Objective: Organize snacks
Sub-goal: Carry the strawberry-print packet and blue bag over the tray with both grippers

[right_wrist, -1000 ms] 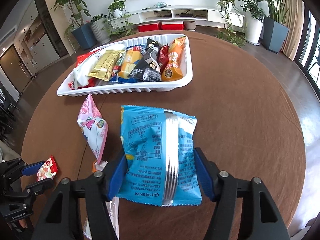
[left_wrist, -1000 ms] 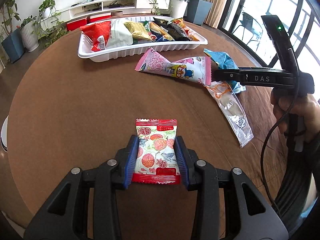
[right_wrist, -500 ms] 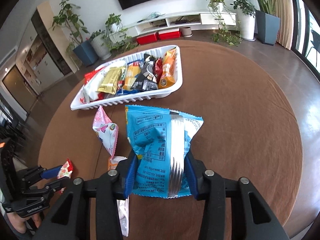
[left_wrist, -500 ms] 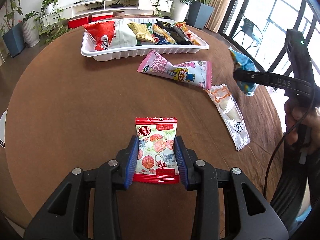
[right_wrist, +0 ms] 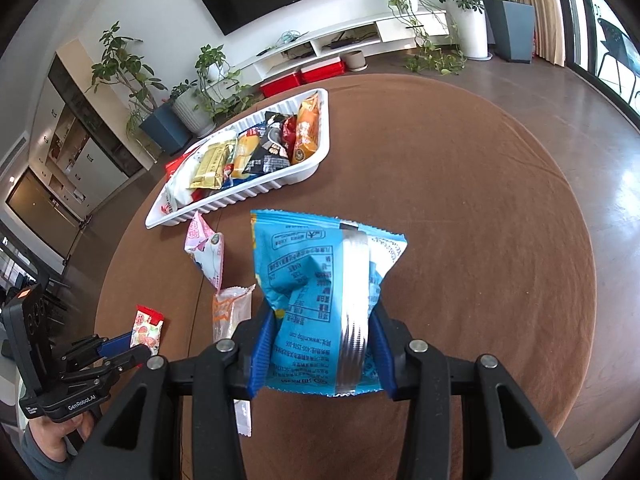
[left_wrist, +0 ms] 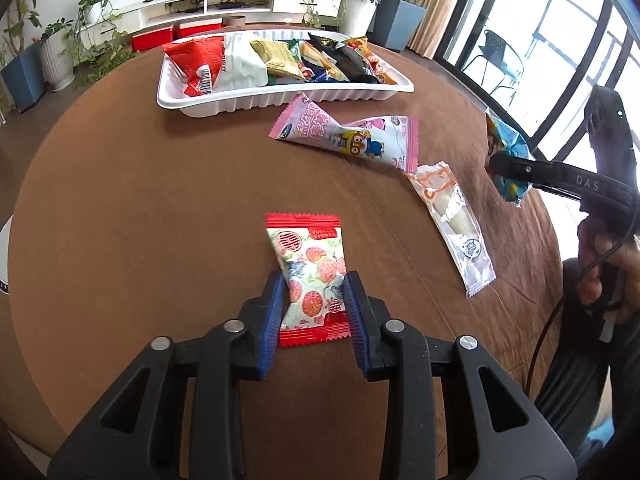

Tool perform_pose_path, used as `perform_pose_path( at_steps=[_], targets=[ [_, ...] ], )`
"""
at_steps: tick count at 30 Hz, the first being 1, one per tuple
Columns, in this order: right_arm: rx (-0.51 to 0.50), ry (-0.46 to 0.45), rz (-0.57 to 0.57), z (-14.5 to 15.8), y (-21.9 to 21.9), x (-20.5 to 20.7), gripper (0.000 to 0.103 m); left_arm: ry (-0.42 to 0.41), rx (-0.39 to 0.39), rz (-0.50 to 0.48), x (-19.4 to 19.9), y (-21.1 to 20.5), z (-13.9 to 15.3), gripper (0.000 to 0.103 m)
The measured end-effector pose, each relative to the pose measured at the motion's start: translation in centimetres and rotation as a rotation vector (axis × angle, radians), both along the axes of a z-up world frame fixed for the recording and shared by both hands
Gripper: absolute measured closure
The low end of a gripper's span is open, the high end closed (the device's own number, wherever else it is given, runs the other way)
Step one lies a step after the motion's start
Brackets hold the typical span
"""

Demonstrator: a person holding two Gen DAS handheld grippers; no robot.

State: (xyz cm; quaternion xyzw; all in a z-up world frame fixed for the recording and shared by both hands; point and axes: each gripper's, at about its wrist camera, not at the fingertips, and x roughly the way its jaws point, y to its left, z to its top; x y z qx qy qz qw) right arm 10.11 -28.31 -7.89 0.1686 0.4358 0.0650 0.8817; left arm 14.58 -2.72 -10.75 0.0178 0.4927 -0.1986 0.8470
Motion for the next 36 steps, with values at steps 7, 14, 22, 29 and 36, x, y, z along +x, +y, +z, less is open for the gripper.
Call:
perform_pose_path(
  at_steps=[7, 14, 22, 29, 36],
  targets=[
    [-0.005, 0.003, 0.012, -0.3, 0.4, 0.0, 0.057, -0.007, 0.079, -0.021, 0.5, -1.5, -0.3, 0.064],
    [-0.018, -0.004, 0.017, -0.6, 0.7, 0.0, 0.057, -0.040, 0.138, -0.057, 0.5, -2.1, -0.5, 0.073],
    [-0.016, -0.020, 0.011, -0.4, 0.8, -0.4, 0.057, -0.065, 0.099, -0.037, -0.3, -1.1, 0.0, 0.073],
    [0.009, -0.037, -0.003, 0.3, 0.1, -0.6, 0.057, -0.091, -0.013, 0.000, 0.4, 0.5, 2.6, 0.073],
    [-0.007, -0.065, -0.014, 2.5, -0.9, 0.7, 0.057, -0.141, -0.083, 0.049, 3.7, 2.8, 6.3, 0.073]
  ],
)
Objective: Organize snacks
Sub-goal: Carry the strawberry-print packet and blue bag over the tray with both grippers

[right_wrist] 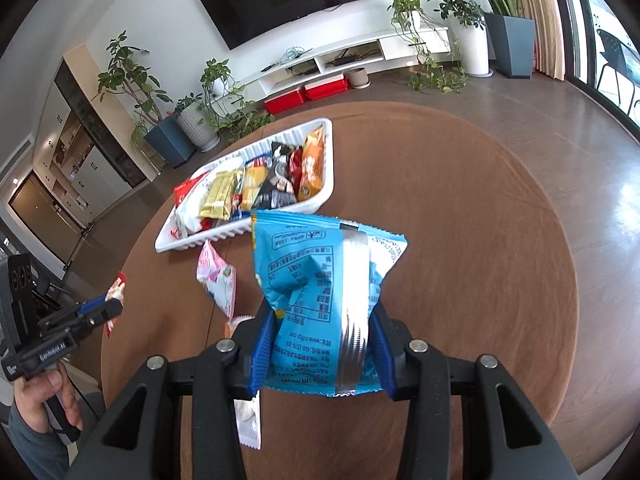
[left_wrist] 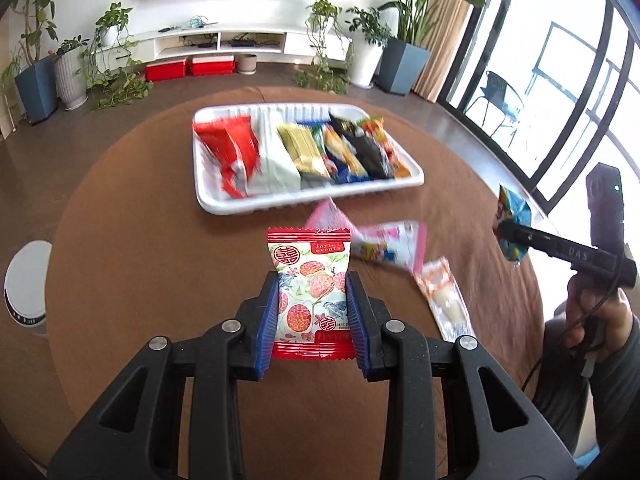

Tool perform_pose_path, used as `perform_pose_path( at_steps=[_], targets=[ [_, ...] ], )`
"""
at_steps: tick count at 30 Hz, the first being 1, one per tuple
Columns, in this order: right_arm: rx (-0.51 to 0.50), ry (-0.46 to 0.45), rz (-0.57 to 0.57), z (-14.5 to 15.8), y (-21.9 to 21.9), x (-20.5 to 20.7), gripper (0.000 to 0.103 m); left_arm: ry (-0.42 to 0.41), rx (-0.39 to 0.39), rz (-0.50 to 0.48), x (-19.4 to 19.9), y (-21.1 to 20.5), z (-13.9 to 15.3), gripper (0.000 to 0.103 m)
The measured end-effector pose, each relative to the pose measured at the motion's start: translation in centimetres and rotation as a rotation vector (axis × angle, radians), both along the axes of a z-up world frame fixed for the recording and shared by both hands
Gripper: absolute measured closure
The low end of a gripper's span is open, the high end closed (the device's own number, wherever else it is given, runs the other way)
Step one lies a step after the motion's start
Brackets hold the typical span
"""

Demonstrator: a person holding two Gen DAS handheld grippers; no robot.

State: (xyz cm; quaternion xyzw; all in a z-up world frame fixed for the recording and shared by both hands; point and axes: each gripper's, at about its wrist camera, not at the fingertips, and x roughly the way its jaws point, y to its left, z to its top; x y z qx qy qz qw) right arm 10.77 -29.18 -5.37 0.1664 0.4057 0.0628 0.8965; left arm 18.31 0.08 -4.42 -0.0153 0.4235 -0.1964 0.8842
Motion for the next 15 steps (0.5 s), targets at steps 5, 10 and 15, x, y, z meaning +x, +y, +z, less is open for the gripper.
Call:
perform_pose_path(
  at_steps=[5, 10, 15],
  targets=[
    [-0.037, -0.045, 0.020, 3.2, 0.3, 2.5, 0.057, -0.041, -0.017, 0.011, 3.4, 0.6, 2.6, 0.073],
    [-0.088, -0.090, 0.077, 6.6, 2.0, 6.7, 0.057, -0.069, -0.014, 0.004, 8.4, -0.3, 4.9, 0.073],
    [-0.093, -0.050, 0.129, 7.0, 4.1, 12.7, 0.057, -0.057, 0.012, -0.018, 13.4, -2.7, 5.1, 0.073]
  ],
)
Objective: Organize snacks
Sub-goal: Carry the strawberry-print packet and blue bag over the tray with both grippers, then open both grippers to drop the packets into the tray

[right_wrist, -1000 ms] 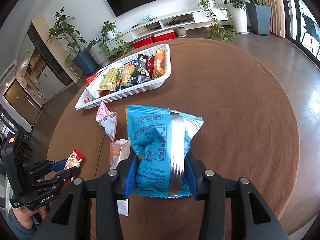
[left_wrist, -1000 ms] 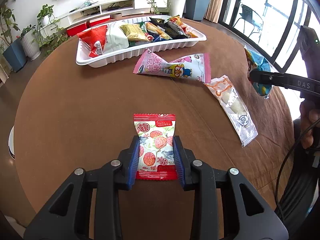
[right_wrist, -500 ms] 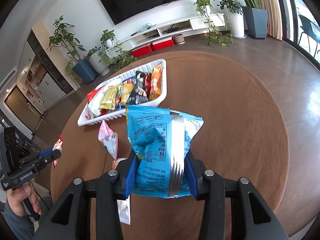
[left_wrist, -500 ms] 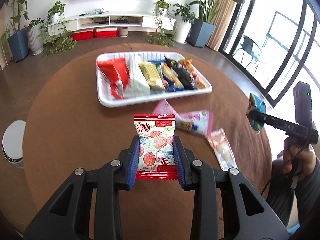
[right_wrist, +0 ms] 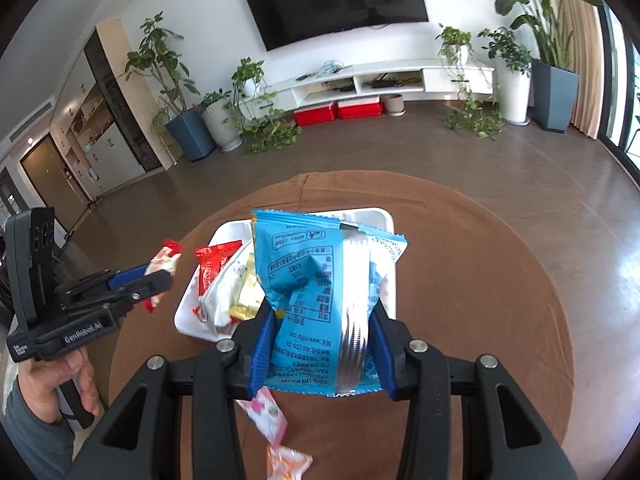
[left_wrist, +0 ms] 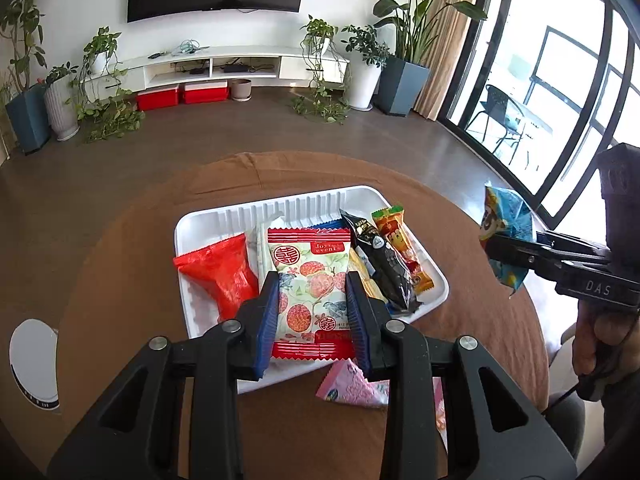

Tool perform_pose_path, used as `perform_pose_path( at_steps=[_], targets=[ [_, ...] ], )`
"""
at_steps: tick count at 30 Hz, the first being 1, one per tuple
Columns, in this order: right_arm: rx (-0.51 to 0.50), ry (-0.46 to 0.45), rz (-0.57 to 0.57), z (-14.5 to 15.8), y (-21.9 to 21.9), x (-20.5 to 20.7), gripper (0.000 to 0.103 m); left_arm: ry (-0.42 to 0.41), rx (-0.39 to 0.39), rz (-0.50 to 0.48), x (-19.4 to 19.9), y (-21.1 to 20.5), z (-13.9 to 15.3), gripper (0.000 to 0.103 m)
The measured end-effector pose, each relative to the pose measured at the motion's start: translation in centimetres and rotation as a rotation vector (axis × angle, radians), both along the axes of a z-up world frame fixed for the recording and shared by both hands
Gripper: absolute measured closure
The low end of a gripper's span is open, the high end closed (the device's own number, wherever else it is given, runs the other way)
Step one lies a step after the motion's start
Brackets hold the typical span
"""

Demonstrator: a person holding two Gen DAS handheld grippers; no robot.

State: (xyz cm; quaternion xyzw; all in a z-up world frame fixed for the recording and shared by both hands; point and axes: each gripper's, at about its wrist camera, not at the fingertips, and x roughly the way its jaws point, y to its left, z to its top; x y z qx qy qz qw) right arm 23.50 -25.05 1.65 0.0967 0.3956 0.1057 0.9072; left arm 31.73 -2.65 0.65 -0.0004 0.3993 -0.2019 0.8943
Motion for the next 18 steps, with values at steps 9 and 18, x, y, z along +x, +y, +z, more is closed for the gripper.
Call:
perform_pose_path(
  at_steps=[9, 18],
  targets=[
    [-0.031, 0.111, 0.049, -3.8, 3.2, 7.5, 0.057, 0.038, 0.055, 0.015, 6.9, -2.7, -3.5, 0.073],
    [-0.091, 0.166, 0.063, -7.0, 5.0, 10.7, 0.057, 0.075, 0.089, 0.017, 9.2, -3.7, -7.4, 0.073]
  ],
)
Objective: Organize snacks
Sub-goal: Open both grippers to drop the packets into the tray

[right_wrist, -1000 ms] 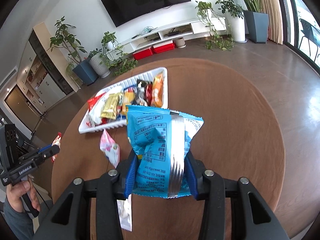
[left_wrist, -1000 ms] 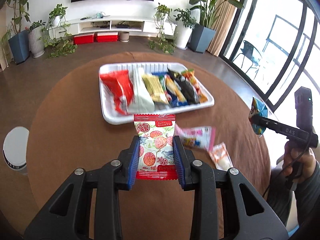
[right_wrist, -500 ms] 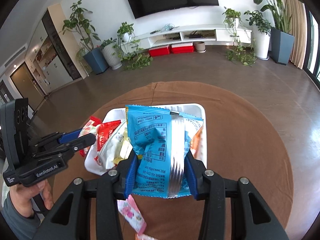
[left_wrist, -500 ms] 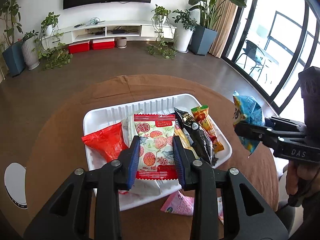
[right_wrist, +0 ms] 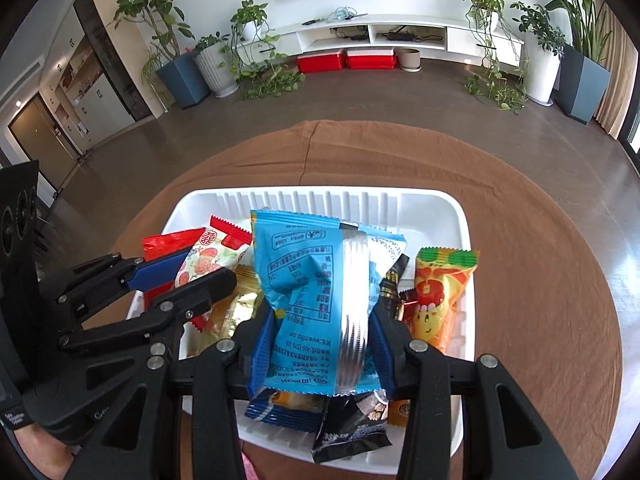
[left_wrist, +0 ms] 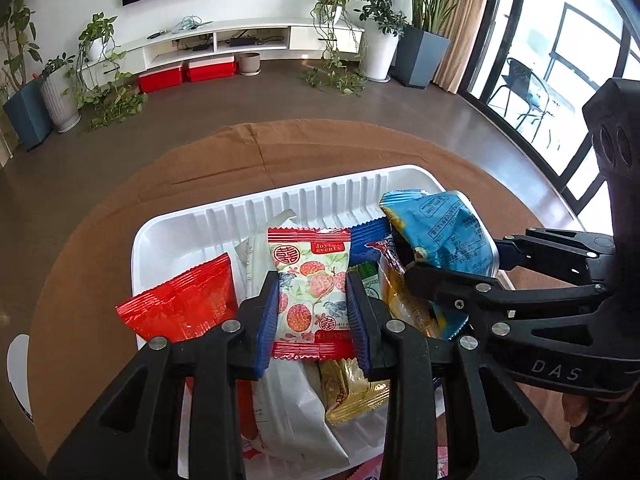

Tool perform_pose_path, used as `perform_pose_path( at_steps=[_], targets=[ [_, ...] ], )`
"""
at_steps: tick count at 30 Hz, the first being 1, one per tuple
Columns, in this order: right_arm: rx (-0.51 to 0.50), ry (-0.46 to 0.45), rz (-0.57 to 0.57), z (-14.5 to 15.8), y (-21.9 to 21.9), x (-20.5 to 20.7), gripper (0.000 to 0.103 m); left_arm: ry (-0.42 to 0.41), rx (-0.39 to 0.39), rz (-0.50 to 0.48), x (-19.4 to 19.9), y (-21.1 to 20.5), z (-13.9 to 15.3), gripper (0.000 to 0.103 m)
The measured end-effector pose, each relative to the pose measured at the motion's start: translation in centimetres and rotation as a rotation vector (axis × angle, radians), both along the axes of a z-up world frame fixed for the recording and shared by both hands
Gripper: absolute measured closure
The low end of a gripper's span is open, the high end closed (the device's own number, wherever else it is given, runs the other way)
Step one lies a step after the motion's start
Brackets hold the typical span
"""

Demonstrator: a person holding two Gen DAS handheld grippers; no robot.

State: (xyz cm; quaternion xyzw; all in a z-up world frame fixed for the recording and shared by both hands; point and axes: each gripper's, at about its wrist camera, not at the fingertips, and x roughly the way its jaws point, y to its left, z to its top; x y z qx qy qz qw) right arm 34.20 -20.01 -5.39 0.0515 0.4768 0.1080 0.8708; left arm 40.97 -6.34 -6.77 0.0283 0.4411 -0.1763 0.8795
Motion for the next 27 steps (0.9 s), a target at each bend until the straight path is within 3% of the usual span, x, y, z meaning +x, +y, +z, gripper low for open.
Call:
perform_pose_path(
  at_steps=[15, 27],
  targets=[
    [-0.029, -0.014, 0.012, -1.7, 0.5, 0.4, 0.057, 0.011, -0.008, 0.011, 1.9, 0.6, -2.7, 0.072],
    [-0.020, -0.029, 0.014, -1.7, 0.2, 0.1, 0.056, 0.000, -0.013, 0.019, 2.0, 0.3, -3.0, 0.069]
  ],
)
